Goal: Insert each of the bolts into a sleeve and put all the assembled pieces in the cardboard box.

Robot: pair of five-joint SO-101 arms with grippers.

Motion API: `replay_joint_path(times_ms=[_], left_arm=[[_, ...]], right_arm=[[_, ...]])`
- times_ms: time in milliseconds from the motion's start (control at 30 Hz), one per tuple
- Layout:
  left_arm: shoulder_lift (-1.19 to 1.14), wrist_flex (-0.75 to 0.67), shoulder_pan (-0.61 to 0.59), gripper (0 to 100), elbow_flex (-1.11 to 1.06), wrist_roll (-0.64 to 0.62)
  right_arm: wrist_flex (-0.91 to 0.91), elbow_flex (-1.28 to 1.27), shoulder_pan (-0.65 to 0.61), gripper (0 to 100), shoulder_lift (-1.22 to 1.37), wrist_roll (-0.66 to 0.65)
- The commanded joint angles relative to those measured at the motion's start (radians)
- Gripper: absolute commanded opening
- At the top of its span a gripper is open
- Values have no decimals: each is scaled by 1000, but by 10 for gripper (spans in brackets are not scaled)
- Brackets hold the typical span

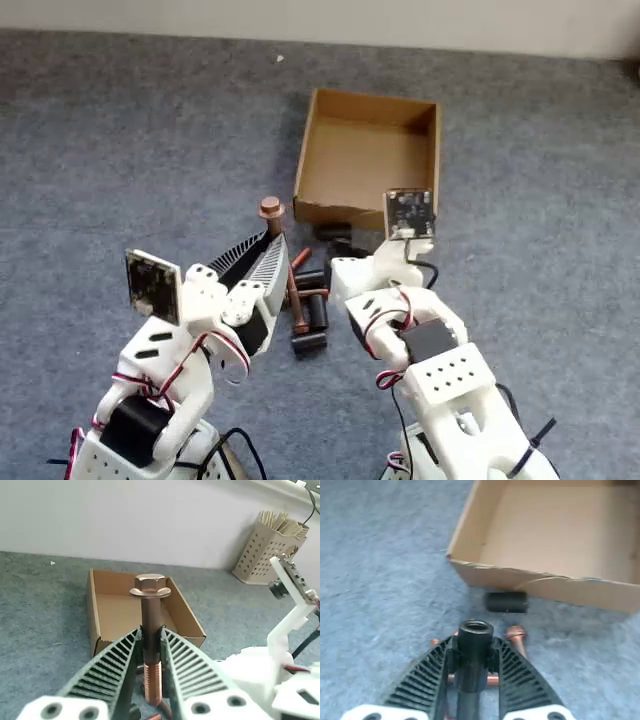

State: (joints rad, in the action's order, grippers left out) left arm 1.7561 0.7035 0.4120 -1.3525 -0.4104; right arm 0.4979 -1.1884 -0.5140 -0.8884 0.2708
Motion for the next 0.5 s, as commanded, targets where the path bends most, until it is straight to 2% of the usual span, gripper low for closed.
replay_joint_path(times_ms=[0,333,467], left_arm=[[74,-5,-8,5,-12,6],[70,-5,-8,5,47,6],[68,-5,-4,5,105,5]], right_arm=[[-27,1,-59,3,-131,-12],[-30,-263,-131,3,-616,-207],[-128,-390,-159,3,-734,-325]])
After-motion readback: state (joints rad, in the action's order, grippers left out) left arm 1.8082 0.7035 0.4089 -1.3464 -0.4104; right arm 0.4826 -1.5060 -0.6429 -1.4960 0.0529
